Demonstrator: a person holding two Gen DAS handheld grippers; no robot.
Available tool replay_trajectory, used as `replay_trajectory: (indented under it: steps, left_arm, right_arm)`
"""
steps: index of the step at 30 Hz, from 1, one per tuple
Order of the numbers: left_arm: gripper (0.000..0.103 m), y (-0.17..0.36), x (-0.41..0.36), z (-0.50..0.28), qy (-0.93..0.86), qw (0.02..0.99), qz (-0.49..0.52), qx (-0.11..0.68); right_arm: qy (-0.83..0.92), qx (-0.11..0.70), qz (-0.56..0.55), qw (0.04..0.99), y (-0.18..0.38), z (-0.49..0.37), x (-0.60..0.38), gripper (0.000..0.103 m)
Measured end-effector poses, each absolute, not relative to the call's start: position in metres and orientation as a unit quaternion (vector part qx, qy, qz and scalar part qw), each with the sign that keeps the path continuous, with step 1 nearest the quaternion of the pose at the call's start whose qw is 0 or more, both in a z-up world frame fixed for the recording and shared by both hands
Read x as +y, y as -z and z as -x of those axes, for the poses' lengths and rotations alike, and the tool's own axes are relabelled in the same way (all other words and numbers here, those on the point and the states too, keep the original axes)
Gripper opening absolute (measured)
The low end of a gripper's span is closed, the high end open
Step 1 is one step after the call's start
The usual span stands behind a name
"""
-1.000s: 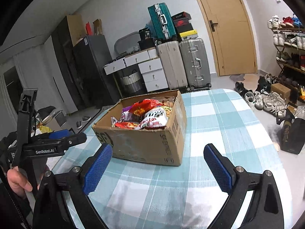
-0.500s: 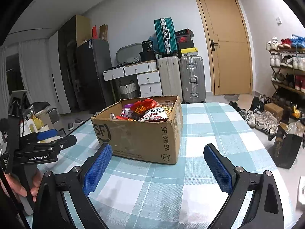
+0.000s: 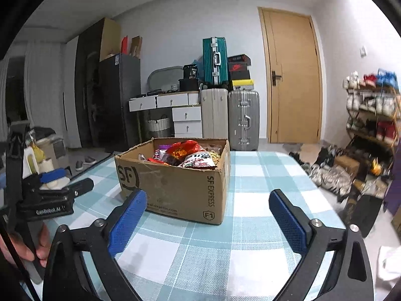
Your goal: Organize snacks
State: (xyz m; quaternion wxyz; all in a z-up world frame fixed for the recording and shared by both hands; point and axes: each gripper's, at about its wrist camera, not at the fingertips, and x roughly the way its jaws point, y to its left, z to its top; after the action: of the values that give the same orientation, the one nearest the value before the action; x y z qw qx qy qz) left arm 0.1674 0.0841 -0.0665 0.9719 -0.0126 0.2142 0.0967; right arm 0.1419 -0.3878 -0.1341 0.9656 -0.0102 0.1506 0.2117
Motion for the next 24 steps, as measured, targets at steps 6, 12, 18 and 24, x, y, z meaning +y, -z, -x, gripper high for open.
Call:
replay_trajectory:
  steps: [6, 12, 18, 24]
  left_arm:
    - [0.102, 0.064, 0.080, -0.159, -0.095, 0.977, 0.005, 0.191]
    - [0.102, 0.063, 0.079, -0.157, -0.089, 0.978, 0.003, 0.189]
    - [0.102, 0.063, 0.080, -0.156, -0.092, 0.979, 0.004, 0.184]
    - [0.102, 0.063, 0.080, -0.154, -0.091, 0.979, 0.004, 0.183]
  right_arm:
    - [-0.210, 0.151, 0.006, 0.966, 0.136, -0.144, -0.388, 0.102]
    - [-0.210, 0.148, 0.011, 0.966, 0.137, -0.145, -0.386, 0.102]
    - [-0.210, 0.148, 0.012, 0.966, 0.137, -0.144, -0.386, 0.102]
    - [-0.210, 0.148, 0.012, 0.966, 0.137, -0.144, -0.386, 0.102]
